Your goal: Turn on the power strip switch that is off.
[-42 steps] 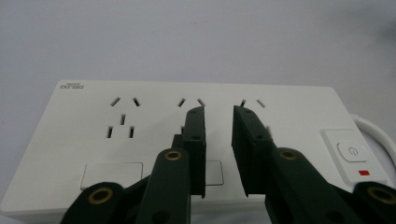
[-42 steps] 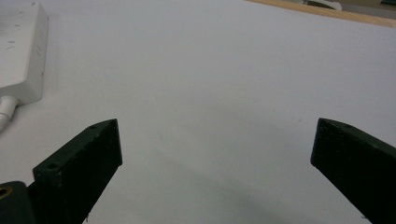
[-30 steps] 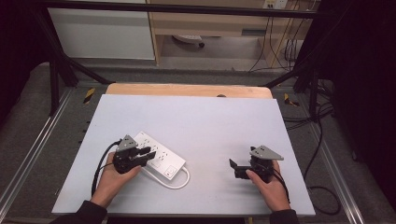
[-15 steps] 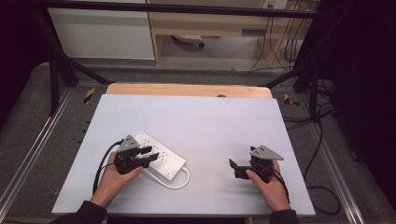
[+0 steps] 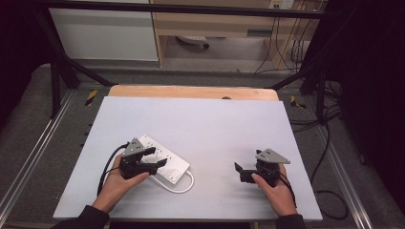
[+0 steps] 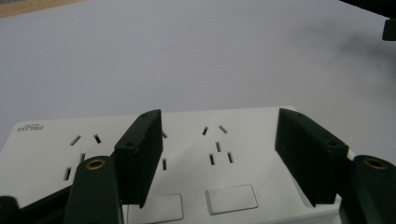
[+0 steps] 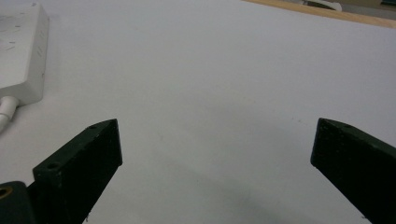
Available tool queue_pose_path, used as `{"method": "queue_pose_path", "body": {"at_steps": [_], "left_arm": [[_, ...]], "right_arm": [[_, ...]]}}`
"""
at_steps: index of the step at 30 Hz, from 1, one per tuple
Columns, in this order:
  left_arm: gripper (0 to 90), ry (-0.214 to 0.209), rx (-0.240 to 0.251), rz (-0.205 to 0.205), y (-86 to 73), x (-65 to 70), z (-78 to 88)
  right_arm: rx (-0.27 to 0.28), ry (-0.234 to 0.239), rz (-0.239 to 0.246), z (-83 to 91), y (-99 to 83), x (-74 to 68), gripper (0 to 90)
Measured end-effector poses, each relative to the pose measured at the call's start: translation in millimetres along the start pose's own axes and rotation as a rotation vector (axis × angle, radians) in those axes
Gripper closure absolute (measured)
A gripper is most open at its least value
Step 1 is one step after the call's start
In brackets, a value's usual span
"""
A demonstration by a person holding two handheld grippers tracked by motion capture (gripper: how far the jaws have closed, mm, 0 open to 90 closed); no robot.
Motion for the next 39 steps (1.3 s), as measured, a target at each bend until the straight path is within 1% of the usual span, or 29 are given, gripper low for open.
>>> {"method": "queue_pose_path", "body": {"at_steps": [4,10,12,15,19,21,25,27,29,32,34,37,39], "left_arm": [[23.2,0.017,0.001,-0.006,1.0,2.0,-0.6],[8.9,0.013,0.016,0.009,4.6,3.9,0.0],[7.0,0.009,0.028,0.013,6.4,4.5,1.0],[7.0,0.002,0.044,0.035,9.3,5.3,3.1],[6.8,-0.013,0.073,0.028,13.2,8.4,6.5],[6.6,-0.016,0.074,0.026,13.7,9.6,7.1],[6.6,-0.01,0.08,0.023,15.3,10.7,8.9],[6.6,-0.012,0.094,0.03,17.0,10.1,11.5],[6.6,0.0,0.102,0.041,18.7,7.9,14.8],[7.4,0.017,0.121,0.071,22.9,3.6,23.1],[8.0,0.009,0.15,0.109,28.1,1.2,30.5],[8.0,0.023,0.182,0.123,36.1,-3.6,42.5],[8.4,0.03,0.203,0.113,39.7,-6.3,49.3]], "right_arm": [[-0.001,0.0,0.003,0.0,0.0,0.0,2.4],[0.001,0.001,0.003,0.1,0.2,-0.1,2.4],[0.0,0.001,0.004,0.0,0.2,-0.2,2.3],[-0.001,0.001,0.003,-0.2,0.1,-0.4,2.3],[-0.001,0.001,0.002,-0.3,0.0,-0.1,2.3],[-0.001,0.0,0.001,-0.5,0.0,-0.2,2.3],[-0.002,0.0,0.0,-0.5,0.0,-0.5,2.3],[-0.002,-0.001,0.0,-0.4,-0.1,-0.2,2.3],[-0.003,0.0,0.0,-0.3,-0.2,0.0,2.3],[0.001,0.0,0.001,0.0,0.2,0.1,2.3],[0.003,0.0,0.002,0.4,0.3,0.3,2.3],[0.003,-0.001,0.001,0.8,0.6,0.7,2.3],[0.007,-0.001,0.001,1.3,0.9,0.5,2.2]]}}
Point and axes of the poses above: each handheld gripper's, and its own axes: z roughly backward along the jaws, y roughly out of its top, x roughly to its right, the point moved 5 cm from there along -z, roughly forward along the jaws, and after that the axes turned 9 degrees about y, right-handed, at the moved point
